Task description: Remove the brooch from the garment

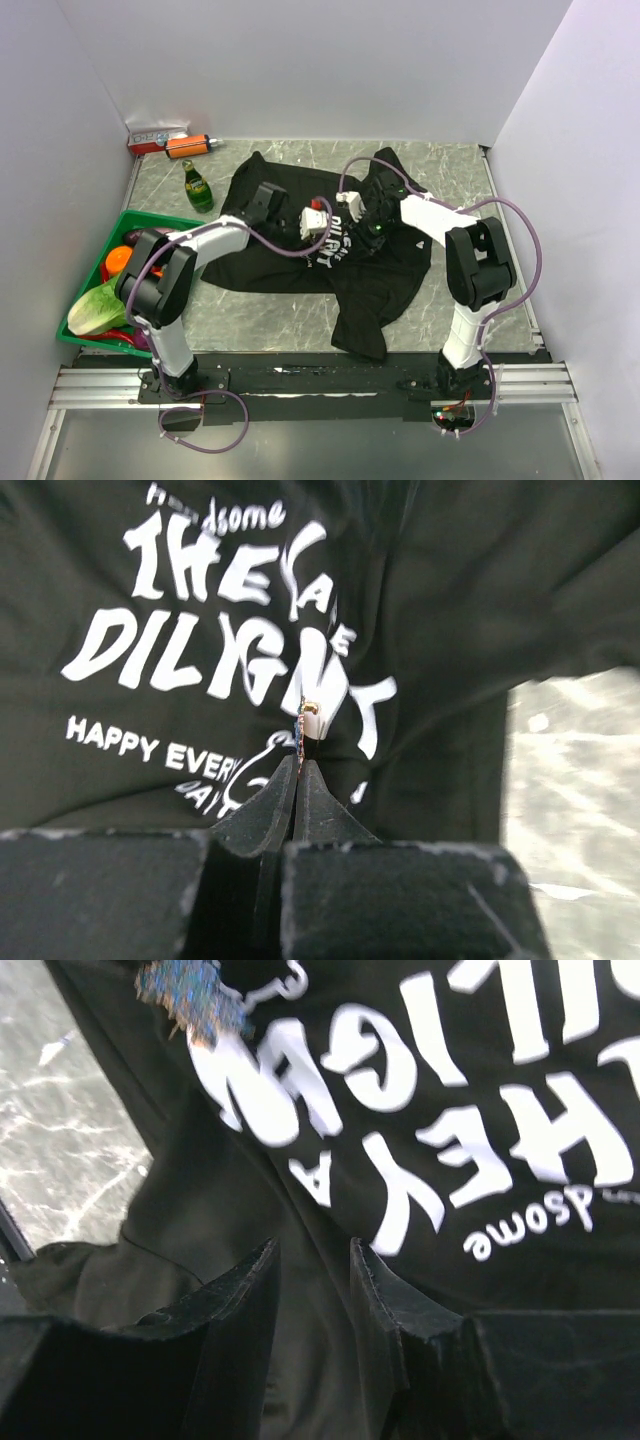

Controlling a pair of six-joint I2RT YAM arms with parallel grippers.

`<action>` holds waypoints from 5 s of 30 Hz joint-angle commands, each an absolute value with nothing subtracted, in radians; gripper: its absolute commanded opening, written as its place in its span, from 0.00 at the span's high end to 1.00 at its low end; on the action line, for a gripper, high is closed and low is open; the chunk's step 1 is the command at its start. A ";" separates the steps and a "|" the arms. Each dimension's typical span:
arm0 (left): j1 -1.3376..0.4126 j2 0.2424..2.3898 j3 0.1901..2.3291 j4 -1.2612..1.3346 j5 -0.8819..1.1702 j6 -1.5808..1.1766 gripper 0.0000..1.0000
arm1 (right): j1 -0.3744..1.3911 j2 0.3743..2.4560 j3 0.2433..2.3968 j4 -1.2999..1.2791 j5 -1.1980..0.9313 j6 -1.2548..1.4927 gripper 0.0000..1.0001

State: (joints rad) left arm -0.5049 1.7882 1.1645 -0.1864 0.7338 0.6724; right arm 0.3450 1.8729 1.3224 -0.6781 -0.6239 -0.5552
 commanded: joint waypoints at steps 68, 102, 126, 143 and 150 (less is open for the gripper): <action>-0.224 1.799 1.364 0.630 1.108 -0.834 0.99 | 0.341 2.011 1.476 0.385 -1.111 0.692 0.43; -0.244 1.887 1.397 0.698 1.006 -0.893 0.99 | 0.345 1.979 1.442 0.469 -1.160 0.683 0.43; -0.256 1.882 1.358 0.718 1.057 -0.871 0.99 | 0.295 1.967 1.448 0.443 -1.092 0.747 0.38; -0.264 1.885 1.275 0.807 1.062 -0.926 0.99 | 0.279 1.942 1.391 0.437 -1.078 0.808 0.33; -0.271 1.960 1.253 0.930 1.058 -1.025 0.99 | 0.276 1.939 1.347 0.396 -1.097 0.775 0.33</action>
State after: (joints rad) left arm -0.2584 1.9274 1.2545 0.8112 1.0489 -0.9600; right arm 0.2825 1.9965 1.3552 0.3935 -1.0897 0.7948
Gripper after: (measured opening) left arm 0.010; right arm 0.670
